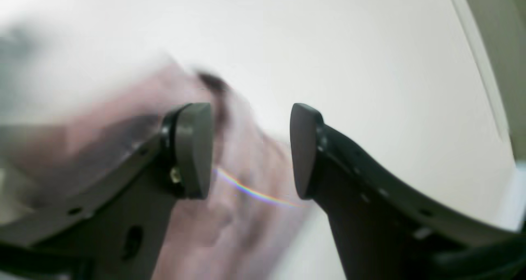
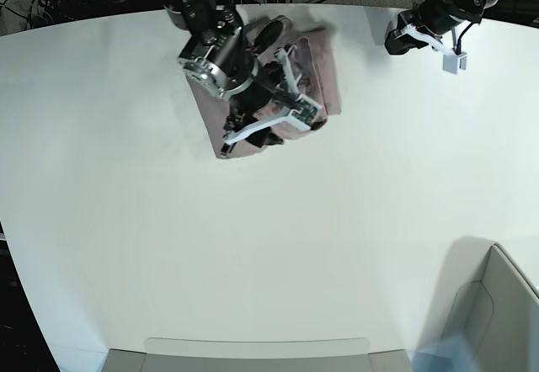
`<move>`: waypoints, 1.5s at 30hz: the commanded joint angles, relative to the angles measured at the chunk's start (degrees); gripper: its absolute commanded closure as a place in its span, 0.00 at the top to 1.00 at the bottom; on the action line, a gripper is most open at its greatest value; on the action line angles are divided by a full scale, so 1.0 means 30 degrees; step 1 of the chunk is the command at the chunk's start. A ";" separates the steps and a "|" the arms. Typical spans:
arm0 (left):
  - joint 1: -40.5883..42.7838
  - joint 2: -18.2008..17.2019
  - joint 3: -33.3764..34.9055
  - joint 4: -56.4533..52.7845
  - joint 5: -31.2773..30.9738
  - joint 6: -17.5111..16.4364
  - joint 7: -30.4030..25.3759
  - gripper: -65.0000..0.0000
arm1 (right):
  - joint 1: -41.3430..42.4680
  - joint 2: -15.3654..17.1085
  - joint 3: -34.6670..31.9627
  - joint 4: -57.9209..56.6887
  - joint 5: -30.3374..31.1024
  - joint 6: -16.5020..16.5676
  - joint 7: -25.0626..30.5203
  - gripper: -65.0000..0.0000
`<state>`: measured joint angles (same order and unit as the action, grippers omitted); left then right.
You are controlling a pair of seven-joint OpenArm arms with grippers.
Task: Fold the T-shirt properly
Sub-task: 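Fold the held end over onto the shirt with the right gripper, then press and square the folded bundle with both grippers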
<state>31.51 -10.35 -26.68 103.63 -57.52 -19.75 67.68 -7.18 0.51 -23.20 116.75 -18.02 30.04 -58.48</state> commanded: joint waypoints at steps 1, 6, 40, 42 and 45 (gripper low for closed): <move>0.0120 -0.0140 -0.0031 0.0342 -0.0388 -0.0143 -0.0128 0.00 | -0.0054 0.0371 0.0129 0.0336 0.0190 0.0052 0.0196 0.46; 0.0091 -0.0140 -0.0031 0.0342 -0.0388 -0.0143 -0.0128 0.00 | -0.0405 0.1953 -0.0222 -0.0220 0.0249 0.0140 -0.2148 0.46; -0.2312 -0.1136 0.2694 0.4268 -0.0388 -0.0143 -0.0128 0.00 | 0.4518 0.1338 0.4261 -0.3532 0.4322 0.0052 0.1398 0.05; -0.3074 -0.1752 0.4775 0.4239 -0.0242 -0.0143 -0.0157 0.00 | 0.4401 0.1836 0.6078 -0.3532 0.4556 0.0052 0.1368 0.00; -0.4011 -0.1928 0.7940 0.4210 0.1077 -0.0143 -0.0186 0.00 | 0.3844 0.2950 0.8012 -0.3561 0.4556 0.0110 0.0606 0.00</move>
<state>19.25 -15.94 -2.98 115.48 -53.45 -19.90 67.42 3.75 8.40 0.27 105.08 -3.84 30.33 -56.42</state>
